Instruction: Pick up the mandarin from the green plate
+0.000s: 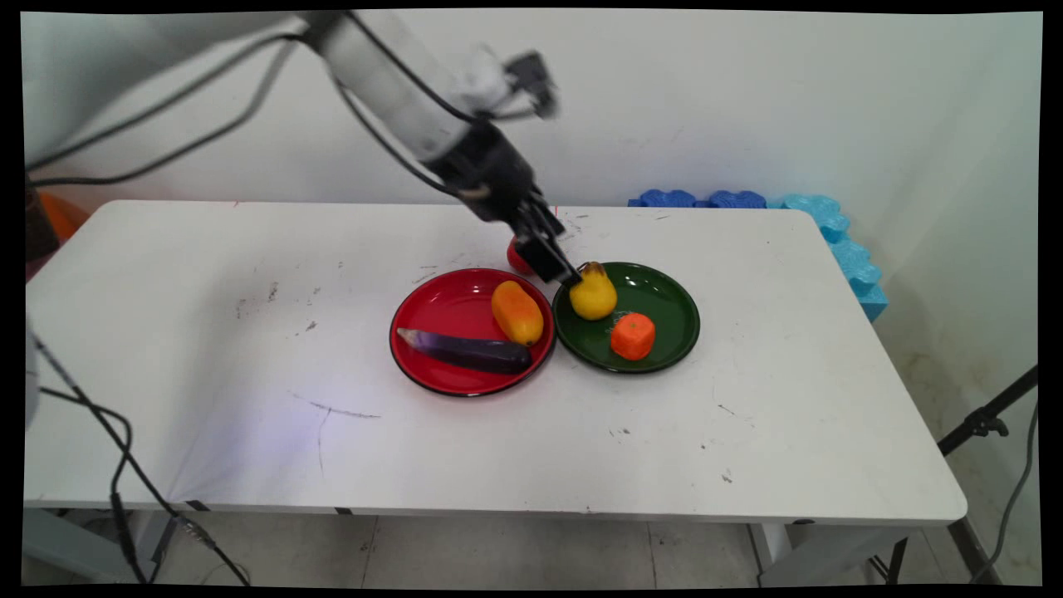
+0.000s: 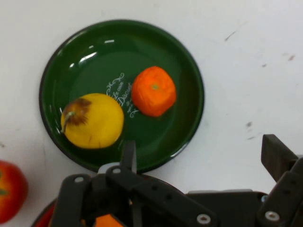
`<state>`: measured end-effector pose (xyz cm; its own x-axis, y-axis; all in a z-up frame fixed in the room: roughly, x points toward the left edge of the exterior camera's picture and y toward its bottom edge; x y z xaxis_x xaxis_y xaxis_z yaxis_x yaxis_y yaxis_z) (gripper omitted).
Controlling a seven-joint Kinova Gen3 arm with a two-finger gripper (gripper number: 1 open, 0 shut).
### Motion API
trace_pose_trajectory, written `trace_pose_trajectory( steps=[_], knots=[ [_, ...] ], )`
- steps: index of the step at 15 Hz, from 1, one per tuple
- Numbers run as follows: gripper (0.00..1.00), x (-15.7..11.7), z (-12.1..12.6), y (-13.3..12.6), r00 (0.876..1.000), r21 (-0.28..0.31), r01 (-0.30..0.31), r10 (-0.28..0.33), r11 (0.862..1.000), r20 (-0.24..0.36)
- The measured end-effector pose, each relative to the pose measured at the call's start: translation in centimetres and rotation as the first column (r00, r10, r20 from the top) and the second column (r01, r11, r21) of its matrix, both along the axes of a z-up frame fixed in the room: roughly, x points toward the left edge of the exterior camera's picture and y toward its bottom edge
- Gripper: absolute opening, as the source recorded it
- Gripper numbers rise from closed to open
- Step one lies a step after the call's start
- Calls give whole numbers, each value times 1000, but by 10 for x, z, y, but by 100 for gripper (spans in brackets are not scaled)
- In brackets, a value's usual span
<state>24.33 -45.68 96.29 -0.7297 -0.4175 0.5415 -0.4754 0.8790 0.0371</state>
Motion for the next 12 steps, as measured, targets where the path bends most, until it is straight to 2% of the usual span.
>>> trace_pose_trajectory(
  steps=[6,12],
  knots=[
    [100,-61,-67,-54,994,41,61,-64,997,90],
    [100,-102,-114,-86,986,63,107,-114,992,119]
  ],
)
